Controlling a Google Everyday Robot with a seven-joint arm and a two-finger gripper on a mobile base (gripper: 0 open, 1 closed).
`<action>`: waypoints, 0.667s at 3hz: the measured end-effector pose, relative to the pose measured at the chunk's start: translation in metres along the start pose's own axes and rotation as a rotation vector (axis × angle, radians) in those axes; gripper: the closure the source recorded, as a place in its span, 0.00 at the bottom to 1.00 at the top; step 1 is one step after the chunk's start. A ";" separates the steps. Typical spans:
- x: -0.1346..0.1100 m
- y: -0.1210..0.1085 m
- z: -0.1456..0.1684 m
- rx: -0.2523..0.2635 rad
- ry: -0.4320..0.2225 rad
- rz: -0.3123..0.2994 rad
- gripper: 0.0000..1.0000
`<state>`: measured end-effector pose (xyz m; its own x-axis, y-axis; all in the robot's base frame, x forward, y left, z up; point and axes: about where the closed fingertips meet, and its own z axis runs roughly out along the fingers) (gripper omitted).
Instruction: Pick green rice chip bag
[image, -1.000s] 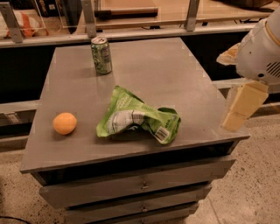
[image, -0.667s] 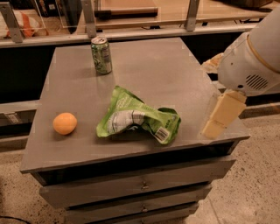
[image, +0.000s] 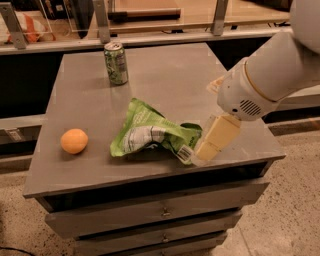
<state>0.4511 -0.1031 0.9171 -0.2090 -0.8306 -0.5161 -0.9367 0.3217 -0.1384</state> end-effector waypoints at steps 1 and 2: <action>-0.006 -0.003 0.021 -0.032 -0.021 0.027 0.00; -0.012 -0.005 0.042 -0.058 -0.038 0.021 0.00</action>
Offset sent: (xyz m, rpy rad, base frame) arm 0.0330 0.0438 -0.0486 0.0806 0.0615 0.0425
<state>0.4702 -0.0753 0.8886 -0.2191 -0.8058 -0.5501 -0.9470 0.3114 -0.0789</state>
